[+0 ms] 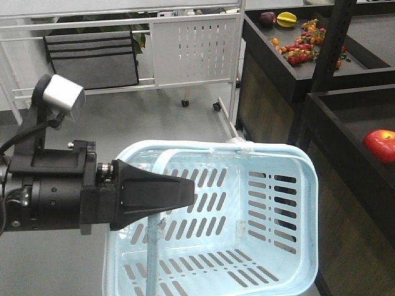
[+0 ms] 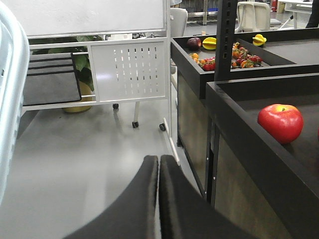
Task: Place coke in basket with both arms
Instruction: 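Turn the base away from the shelf holding the basket in left gripper, then drive the base to the shelf with the red Coca-Cola bottle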
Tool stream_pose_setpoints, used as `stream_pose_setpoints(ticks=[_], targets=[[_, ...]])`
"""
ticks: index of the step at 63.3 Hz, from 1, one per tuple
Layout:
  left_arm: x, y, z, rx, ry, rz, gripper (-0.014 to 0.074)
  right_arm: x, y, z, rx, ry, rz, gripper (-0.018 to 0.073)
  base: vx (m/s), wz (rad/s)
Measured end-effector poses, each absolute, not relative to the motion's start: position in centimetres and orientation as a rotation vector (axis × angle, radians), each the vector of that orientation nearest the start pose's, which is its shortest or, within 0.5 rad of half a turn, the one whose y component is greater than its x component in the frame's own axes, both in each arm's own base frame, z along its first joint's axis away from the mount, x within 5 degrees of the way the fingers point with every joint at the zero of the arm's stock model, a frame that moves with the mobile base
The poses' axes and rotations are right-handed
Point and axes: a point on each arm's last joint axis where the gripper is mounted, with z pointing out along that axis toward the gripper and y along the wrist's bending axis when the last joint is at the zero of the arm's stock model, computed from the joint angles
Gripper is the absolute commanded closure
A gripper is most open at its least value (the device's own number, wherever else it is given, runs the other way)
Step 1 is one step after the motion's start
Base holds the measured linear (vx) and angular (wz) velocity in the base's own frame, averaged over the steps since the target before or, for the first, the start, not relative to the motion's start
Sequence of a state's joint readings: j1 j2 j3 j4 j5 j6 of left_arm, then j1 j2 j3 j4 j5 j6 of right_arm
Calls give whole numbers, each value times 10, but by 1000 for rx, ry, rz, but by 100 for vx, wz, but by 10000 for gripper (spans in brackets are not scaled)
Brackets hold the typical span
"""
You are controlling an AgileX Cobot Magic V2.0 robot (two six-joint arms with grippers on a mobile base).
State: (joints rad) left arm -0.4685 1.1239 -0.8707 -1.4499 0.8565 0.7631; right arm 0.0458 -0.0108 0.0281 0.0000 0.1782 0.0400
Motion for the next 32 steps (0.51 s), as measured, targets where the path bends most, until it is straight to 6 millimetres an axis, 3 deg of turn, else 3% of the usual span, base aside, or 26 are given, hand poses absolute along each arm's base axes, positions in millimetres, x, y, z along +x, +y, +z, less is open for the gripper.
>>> stream_pose_setpoints(ticks=[32], targets=[[166,-161,357,495,2006,-1505,603,56,3,188,-5,1680,65,564,19,2]])
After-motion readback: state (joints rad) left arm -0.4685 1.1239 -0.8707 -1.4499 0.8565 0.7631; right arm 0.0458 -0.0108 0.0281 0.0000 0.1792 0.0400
